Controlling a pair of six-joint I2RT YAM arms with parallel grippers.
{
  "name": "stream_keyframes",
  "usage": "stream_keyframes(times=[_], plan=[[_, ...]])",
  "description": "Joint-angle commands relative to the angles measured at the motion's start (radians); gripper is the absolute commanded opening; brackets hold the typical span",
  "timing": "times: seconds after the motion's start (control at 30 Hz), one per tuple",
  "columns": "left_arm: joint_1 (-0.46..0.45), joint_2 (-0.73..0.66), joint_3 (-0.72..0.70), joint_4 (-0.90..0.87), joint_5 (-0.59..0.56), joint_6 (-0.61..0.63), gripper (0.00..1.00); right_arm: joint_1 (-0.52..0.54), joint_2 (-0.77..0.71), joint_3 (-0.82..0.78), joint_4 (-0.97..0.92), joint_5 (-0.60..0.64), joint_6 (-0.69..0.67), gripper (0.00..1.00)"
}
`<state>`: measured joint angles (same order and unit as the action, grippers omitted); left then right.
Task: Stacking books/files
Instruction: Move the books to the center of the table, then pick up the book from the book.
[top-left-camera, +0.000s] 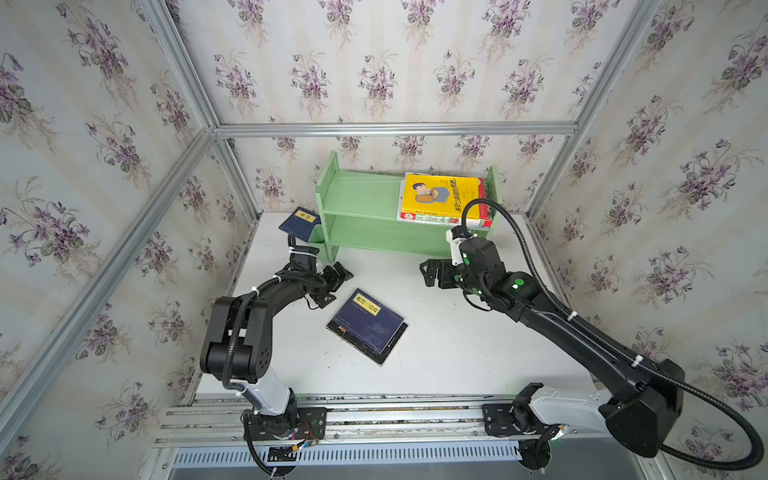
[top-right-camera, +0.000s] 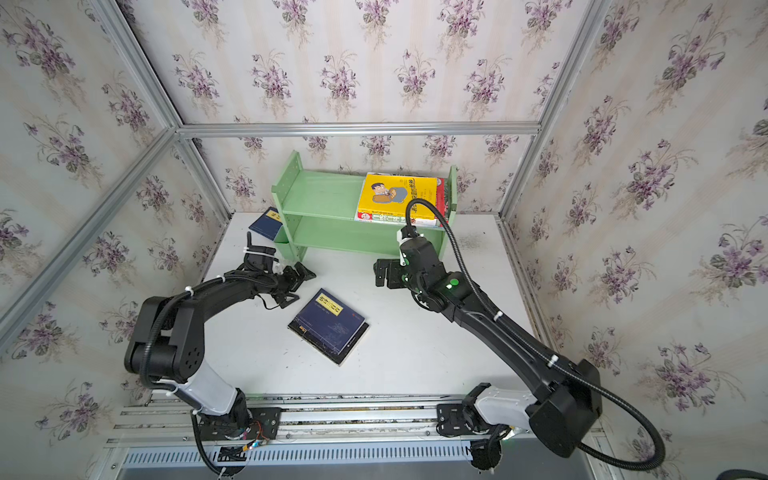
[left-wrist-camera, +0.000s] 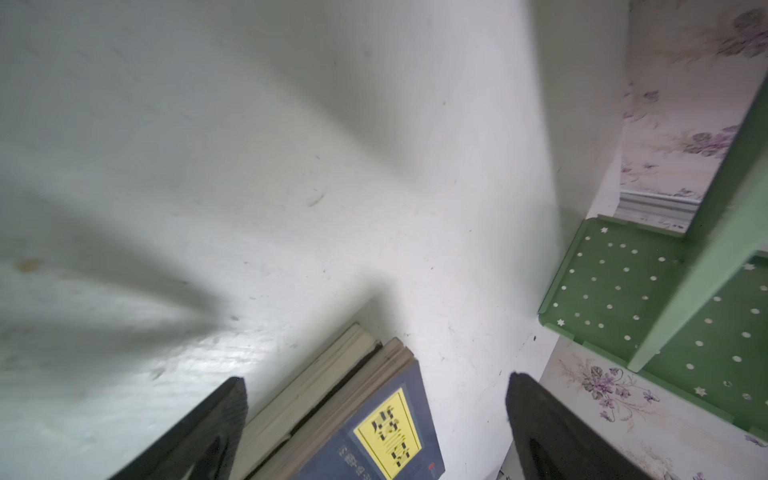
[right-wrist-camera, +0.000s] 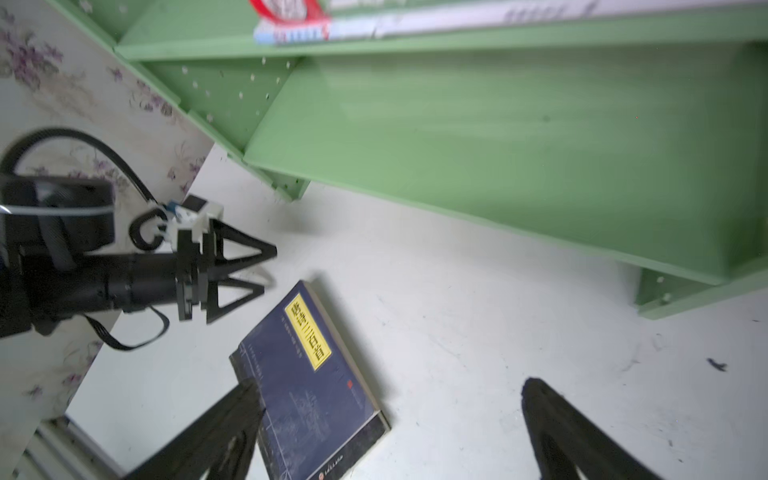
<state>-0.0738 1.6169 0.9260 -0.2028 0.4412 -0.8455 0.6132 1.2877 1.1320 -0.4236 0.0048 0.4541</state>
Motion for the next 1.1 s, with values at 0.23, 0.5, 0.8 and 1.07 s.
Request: stream_keyframes(times=[0.23, 0.5, 0.8, 1.07], plan=[[-0.055, -0.276, -0.216, -0.074, -0.068, -0.17, 1.0, 0.015, 0.298, 0.104, 0.018, -0.42, -0.135, 0.96], [-0.186, -0.47, -0.344, -0.002, -0.133, -0.326, 0.99, 0.049, 0.489, 0.169, 0.03, -0.506, -0.168, 0.88], [-0.281, -0.4, -0.383, 0.079, -0.161, -0.415, 0.98, 0.059, 0.621, 0.208, 0.03, -0.54, -0.187, 0.58], [-0.308, -0.309, -0.403, 0.17, -0.191, -0.463, 0.93, 0.063, 0.729, 0.254, -0.026, -0.527, -0.223, 0.4]])
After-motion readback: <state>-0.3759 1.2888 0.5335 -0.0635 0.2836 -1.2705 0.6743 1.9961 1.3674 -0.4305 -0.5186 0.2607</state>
